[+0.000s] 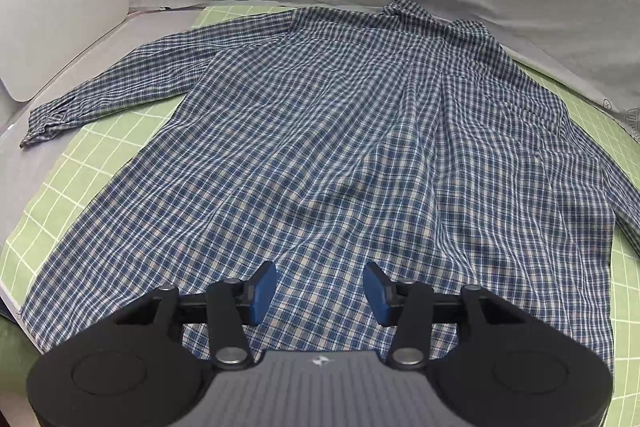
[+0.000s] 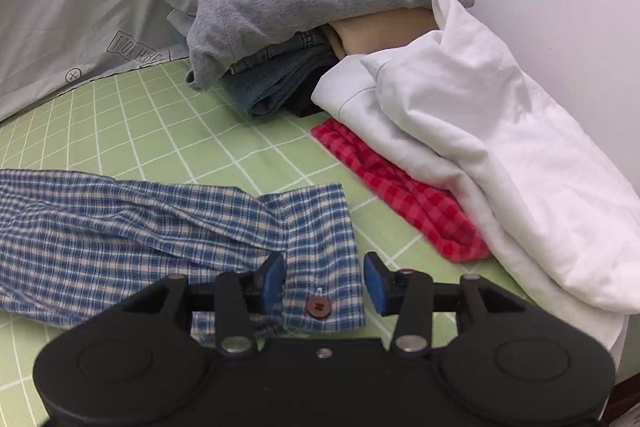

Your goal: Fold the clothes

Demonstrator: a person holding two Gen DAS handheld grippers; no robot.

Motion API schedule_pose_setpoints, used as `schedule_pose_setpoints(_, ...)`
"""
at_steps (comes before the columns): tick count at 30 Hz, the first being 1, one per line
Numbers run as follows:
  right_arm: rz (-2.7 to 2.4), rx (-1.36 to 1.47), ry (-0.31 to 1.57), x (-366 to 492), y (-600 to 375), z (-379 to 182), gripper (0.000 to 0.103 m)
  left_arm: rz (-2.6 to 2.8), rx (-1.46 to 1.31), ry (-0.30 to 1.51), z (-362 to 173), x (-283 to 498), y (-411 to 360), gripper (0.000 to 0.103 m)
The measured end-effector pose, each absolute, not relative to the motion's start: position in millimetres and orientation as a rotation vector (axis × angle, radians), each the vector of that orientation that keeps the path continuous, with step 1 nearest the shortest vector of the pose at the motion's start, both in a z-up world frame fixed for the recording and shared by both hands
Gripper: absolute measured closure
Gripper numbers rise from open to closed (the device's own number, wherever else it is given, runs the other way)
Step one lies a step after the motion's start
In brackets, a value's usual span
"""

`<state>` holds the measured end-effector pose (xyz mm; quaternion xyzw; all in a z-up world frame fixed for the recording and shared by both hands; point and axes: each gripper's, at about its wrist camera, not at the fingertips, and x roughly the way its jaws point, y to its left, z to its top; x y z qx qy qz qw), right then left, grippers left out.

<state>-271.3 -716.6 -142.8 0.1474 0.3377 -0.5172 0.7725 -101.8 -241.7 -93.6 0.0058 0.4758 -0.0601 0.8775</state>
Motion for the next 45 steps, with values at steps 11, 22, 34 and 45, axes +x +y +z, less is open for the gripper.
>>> schedule_pose_setpoints(11,-0.846,0.221,0.711,-244.8,-557.4,-121.0,0.002,-0.117,-0.095,0.961,-102.6,-63.6,-143.6,0.049)
schedule_pose_setpoints(22,-0.437,0.118,0.797,-159.8,-365.6,-131.5,0.001,0.022,-0.204,0.949,-123.6,0.0,14.7,0.042)
schedule_pose_setpoints(34,-0.446,0.156,0.843,-72.4,-328.0,-154.9,0.000,0.181,-0.341,0.928,-141.6,49.3,131.7,0.038)
schedule_pose_setpoints(45,-0.502,0.251,0.859,-52.5,-329.9,-168.7,0.000,0.216,-0.406,0.918,-165.5,104.5,173.6,0.034)
